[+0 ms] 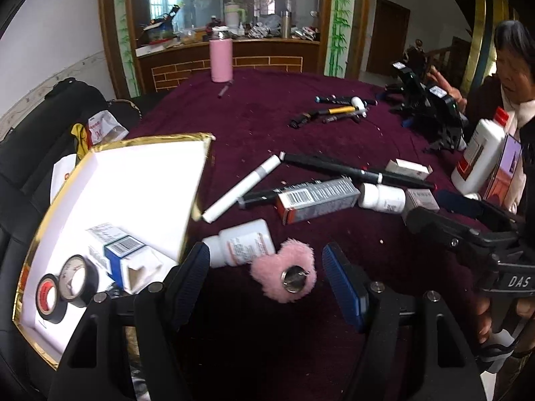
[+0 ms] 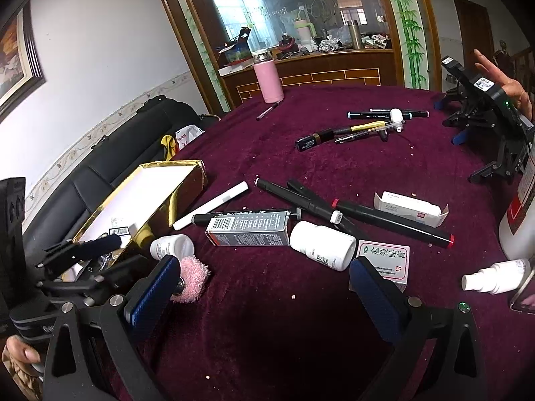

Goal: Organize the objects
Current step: 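Grasp the pink fluffy keychain with the left tool, then lift the pink keychain with the left tool while the right moves toward the white bottle, then grasp the white red-bordered medicine box with the right tool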

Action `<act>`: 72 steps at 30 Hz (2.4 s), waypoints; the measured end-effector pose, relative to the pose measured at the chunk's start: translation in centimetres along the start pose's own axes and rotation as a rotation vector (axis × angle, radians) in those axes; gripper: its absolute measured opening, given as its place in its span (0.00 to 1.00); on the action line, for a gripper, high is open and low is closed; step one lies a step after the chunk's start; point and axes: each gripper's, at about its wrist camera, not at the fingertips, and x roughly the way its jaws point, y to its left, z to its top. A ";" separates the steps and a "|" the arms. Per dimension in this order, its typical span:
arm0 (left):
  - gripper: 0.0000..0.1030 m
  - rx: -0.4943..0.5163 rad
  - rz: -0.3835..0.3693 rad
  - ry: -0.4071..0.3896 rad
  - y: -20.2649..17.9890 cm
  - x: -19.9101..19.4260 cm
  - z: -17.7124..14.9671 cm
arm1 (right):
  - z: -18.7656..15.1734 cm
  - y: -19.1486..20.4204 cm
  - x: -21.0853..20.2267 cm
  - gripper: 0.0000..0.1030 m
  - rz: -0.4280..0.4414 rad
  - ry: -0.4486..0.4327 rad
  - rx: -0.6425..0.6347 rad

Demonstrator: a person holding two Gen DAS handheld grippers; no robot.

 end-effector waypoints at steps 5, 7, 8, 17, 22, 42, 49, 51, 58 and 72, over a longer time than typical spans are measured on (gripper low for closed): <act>0.67 0.009 -0.007 0.019 -0.8 0.7 -0.4 | -0.1 -0.4 -0.1 1.00 -0.008 0.004 0.013; 0.67 0.010 -0.009 0.029 -1.0 1.1 -0.5 | -0.2 -0.6 -0.1 1.00 -0.013 0.003 0.014; 0.67 0.011 -0.010 0.034 -1.1 1.3 -0.6 | -0.2 -0.6 -0.2 1.00 -0.014 0.003 0.015; 0.67 0.006 0.012 0.101 -1.6 4.3 -1.4 | -0.5 -1.3 -0.5 1.00 -0.026 0.004 0.028; 0.67 -0.026 0.007 0.119 -0.8 4.9 -2.0 | -0.8 -1.4 -0.7 1.00 -0.036 -0.001 0.025; 0.48 0.021 0.033 0.158 -1.9 6.8 -1.4 | -1.0 -1.6 -0.1 1.00 -0.037 0.014 0.031; 0.38 -0.018 0.000 0.136 -1.0 6.3 -1.4 | -1.0 -1.7 0.1 1.00 -0.045 0.031 0.028; 0.37 -0.020 -0.013 0.122 -0.9 5.8 -1.4 | -1.0 -1.7 0.2 1.00 -0.052 0.035 0.017; 0.37 -0.018 -0.069 0.101 -1.3 4.7 -1.3 | 0.4 -3.2 1.7 0.95 -0.039 0.094 -0.013; 0.37 -0.036 -0.098 0.120 -1.5 5.3 -1.9 | 4.3 -6.7 2.0 0.81 -0.059 0.197 -0.126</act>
